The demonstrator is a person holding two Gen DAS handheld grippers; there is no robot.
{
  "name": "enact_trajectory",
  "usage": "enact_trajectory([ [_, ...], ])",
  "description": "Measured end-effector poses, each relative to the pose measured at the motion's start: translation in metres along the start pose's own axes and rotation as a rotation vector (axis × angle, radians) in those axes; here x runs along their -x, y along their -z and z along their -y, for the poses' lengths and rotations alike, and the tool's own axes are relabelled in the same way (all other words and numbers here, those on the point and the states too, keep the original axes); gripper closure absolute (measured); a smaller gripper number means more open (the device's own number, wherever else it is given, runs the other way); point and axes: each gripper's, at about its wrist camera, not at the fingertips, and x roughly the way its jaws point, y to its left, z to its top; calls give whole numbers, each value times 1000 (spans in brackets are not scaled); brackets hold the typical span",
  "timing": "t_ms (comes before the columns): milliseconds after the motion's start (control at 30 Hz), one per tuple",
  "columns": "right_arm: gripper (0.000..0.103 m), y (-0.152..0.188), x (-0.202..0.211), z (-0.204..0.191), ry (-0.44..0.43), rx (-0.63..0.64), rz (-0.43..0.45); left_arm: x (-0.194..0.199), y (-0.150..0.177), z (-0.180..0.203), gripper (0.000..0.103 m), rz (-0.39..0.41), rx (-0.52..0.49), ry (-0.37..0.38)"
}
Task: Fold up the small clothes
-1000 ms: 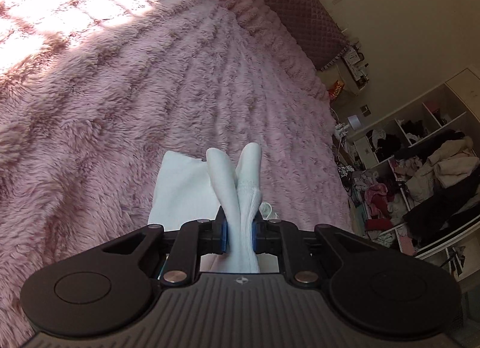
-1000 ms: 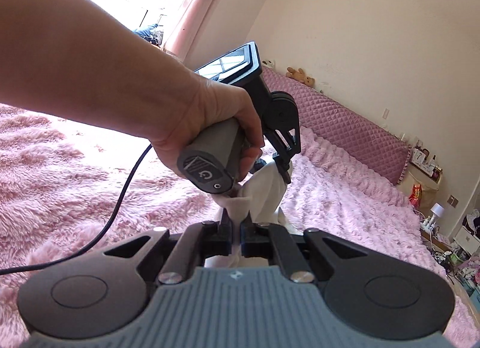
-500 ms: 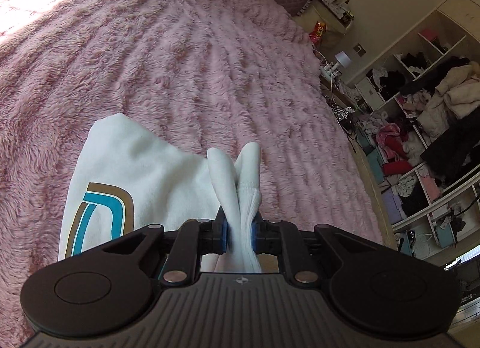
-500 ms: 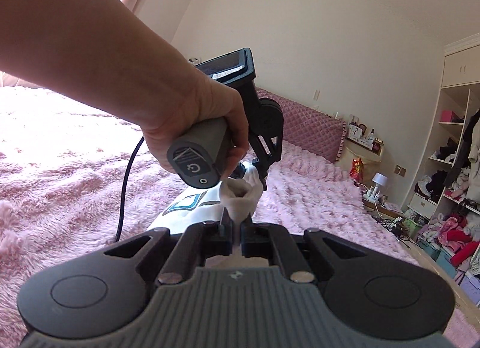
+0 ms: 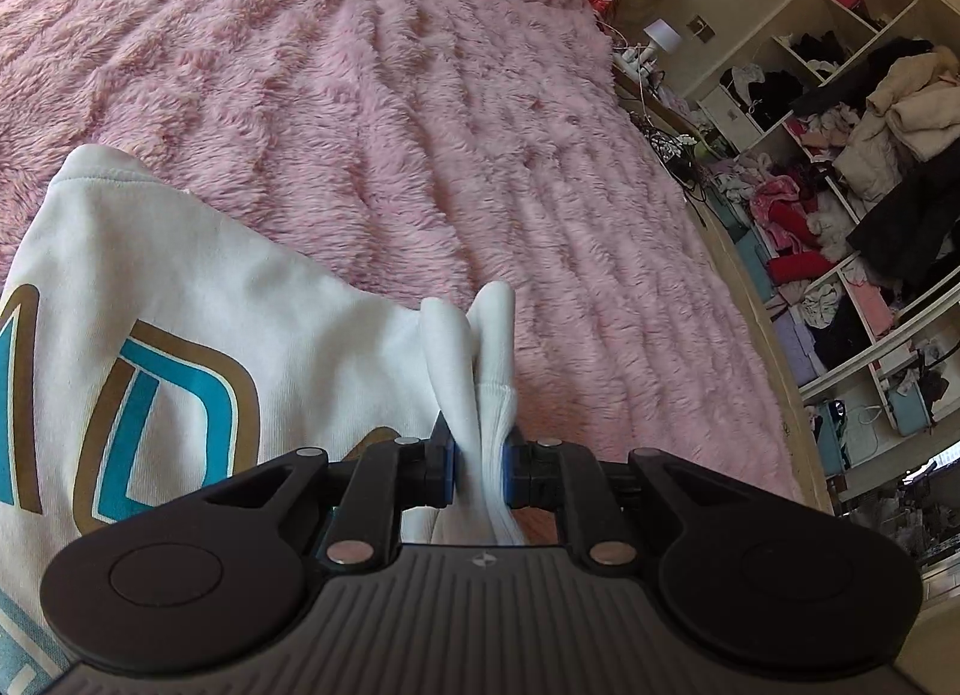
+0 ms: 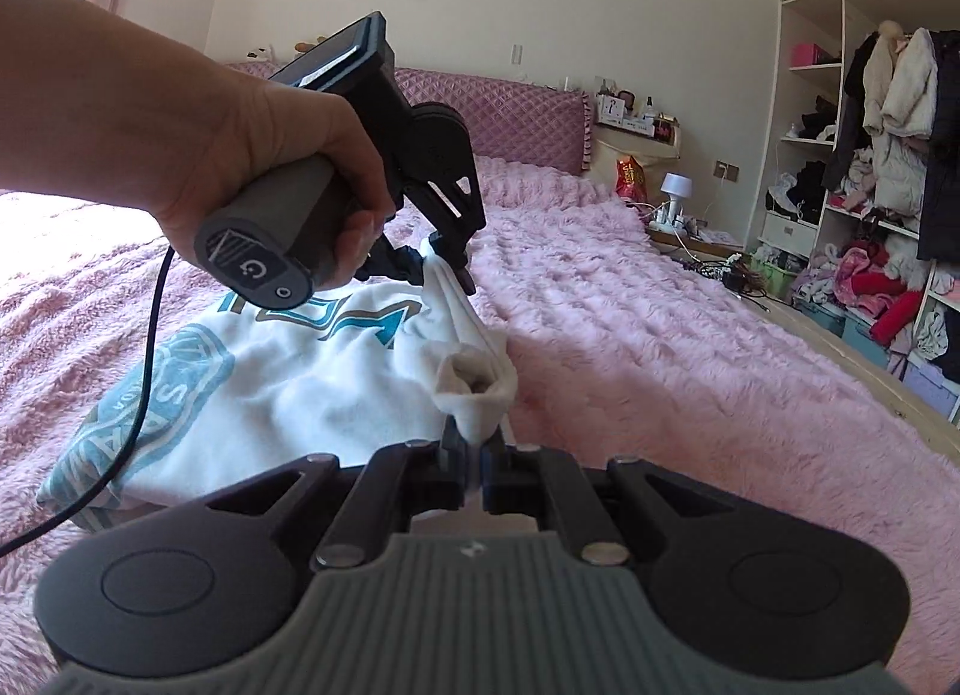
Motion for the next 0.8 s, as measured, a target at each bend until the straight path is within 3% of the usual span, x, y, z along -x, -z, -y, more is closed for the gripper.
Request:
enact_trajectory([
  [233,103,14,-9,14,-8,-104,-46,-15,11,15,88,-29,-73,-45],
  [267,103,16,-8,13,-5,-105,-55,-17,13,17,85,-37,-87,-58],
  [300,103,20,-10,13,-5,-108,-64,-19,13,18,76,-45,-96,-59],
  [367,78,25,-10,18,21,-126,-74,-15,12,23,62,-41,-101,-29],
  [500,74,26,-9,41,44,-190,-79,18,10,35,56,23,-170,28],
  [633,76,17,-3,57,36,-285,-78,73,35,28,49,53,-271,46],
  [733,76,11,1,70,-62,-387,-72,118,71,7,47,60,-338,31],
  [800,76,8,-1,76,-134,-436,-122,147,97,-7,47,65,-415,-31],
])
